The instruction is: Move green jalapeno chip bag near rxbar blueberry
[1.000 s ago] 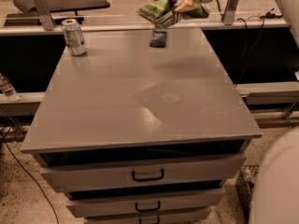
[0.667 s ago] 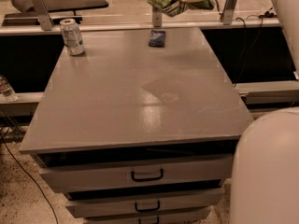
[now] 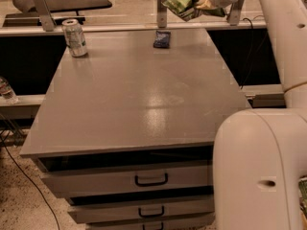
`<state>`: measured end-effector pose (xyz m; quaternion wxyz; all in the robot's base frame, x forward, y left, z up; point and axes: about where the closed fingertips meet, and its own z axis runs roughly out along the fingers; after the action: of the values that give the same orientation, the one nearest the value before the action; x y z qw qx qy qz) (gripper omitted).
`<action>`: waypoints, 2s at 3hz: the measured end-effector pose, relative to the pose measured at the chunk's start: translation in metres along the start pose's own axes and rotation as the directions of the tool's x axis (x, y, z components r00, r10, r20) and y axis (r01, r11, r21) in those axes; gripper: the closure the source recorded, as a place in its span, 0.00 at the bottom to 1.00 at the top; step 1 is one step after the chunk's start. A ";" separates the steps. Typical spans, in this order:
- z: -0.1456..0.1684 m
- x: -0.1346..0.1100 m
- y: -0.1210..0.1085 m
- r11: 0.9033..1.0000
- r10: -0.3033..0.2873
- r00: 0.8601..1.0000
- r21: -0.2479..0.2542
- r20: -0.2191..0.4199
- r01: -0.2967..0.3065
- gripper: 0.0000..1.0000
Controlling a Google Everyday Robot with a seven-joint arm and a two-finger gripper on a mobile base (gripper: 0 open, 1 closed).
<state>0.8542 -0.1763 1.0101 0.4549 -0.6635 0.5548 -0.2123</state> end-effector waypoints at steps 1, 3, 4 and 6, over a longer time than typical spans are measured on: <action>0.025 0.030 0.023 0.999 0.030 0.999 -0.035 -0.041 -0.031 1.00; 0.044 0.062 0.046 0.995 0.067 0.991 -0.068 -0.112 -0.075 0.80; 0.053 0.060 0.051 0.992 0.083 0.989 -0.082 -0.119 -0.094 0.55; 0.069 0.043 0.059 0.987 0.091 0.988 -0.121 -0.123 -0.105 0.09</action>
Offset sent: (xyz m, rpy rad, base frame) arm 0.0515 -0.0640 -0.0686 -0.0310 0.1100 -0.1355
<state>0.8887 -0.1890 0.9168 0.3881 -0.6494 0.6250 -0.1923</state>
